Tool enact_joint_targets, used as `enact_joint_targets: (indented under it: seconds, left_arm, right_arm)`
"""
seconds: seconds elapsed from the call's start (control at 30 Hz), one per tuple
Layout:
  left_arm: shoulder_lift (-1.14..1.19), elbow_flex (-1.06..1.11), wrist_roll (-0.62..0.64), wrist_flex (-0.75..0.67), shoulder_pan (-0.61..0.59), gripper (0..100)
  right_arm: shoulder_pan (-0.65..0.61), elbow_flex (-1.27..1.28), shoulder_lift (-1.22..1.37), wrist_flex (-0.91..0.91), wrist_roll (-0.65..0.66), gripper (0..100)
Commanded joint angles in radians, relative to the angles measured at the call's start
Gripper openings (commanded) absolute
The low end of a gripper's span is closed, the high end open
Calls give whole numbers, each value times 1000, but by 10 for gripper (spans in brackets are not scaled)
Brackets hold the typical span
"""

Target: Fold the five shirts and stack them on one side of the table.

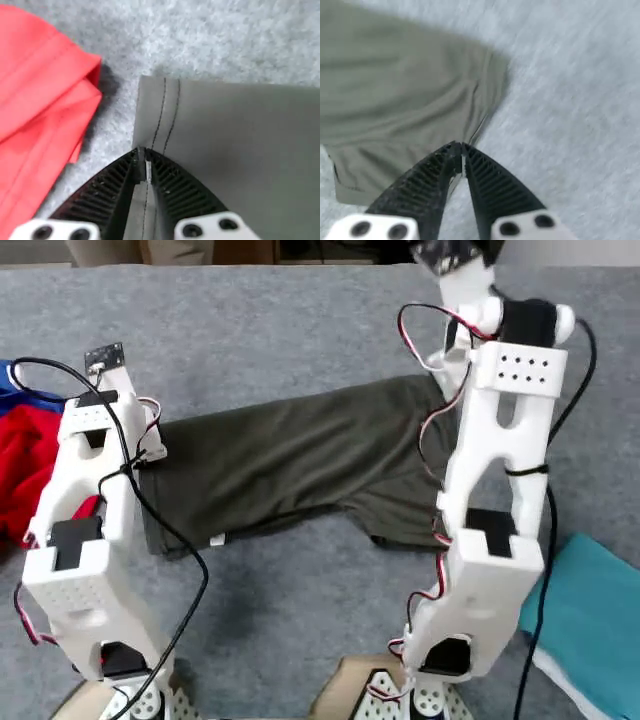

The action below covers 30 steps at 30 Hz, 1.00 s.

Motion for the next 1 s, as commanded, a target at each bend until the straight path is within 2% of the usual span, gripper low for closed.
enact_joint_targets:
  seconds: [0.0,0.13,0.23,0.67,0.97]
  left_arm:
    - [28,-44,9,-31,-2,19]
    - [58,-66,5,-38,3,19]
    - [59,-71,3,-40,-3,19]
    - [65,-84,2,-35,-5,19]
    - [65,-81,-32,-35,-3,19]
  right_arm:
    - [-2,254,-68,-163,-11,5]
    - [-2,438,-33,-338,-12,5]
    - [21,481,13,-351,-12,5]
    - [157,410,278,-381,-8,5]
    - [239,274,298,-353,41,5]
